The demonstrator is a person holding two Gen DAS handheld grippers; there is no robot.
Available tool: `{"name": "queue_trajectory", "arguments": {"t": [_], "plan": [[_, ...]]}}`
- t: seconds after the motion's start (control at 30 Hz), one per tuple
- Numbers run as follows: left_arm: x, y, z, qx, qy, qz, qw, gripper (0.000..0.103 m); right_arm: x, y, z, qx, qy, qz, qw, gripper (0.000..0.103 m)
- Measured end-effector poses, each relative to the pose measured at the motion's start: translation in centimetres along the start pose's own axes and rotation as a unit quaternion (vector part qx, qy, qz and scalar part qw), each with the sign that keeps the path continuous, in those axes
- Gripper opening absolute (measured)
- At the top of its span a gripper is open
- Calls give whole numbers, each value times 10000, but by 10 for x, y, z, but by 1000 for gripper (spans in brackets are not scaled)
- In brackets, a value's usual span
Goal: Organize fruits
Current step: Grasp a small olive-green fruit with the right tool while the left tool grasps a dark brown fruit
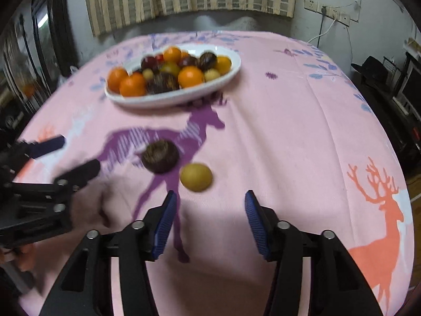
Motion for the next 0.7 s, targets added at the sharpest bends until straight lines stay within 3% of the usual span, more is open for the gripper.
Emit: {"name": "queue_trajectory", "arguments": {"t": [0.17, 0.27, 0.57, 0.7], "plan": [[0, 4, 2, 73, -38, 2, 10000, 85, 12, -7, -8, -5, 82, 9, 10000, 47], [3, 7, -2, 100, -77, 6, 9999, 85, 19, -13, -13, -97, 150, -63, 9998, 30], [17, 38, -18, 256, -136, 188, 9994, 86, -10, 39, -20, 984, 384, -537, 9930, 29], [32, 60, -24, 431, -208, 254, 9985, 86, -19, 47, -23, 1119, 519, -564, 9908, 29]]}}
Point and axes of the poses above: each gripper's, at about its wrist camera, not at the fingertips, and x roughly the way its jaws point, y to its right, z to its underside, the point moved 6 cm from there along x, roughly the way its jaws point, and after that the axes turned 4 degrees about z, right-handed, at the moved point
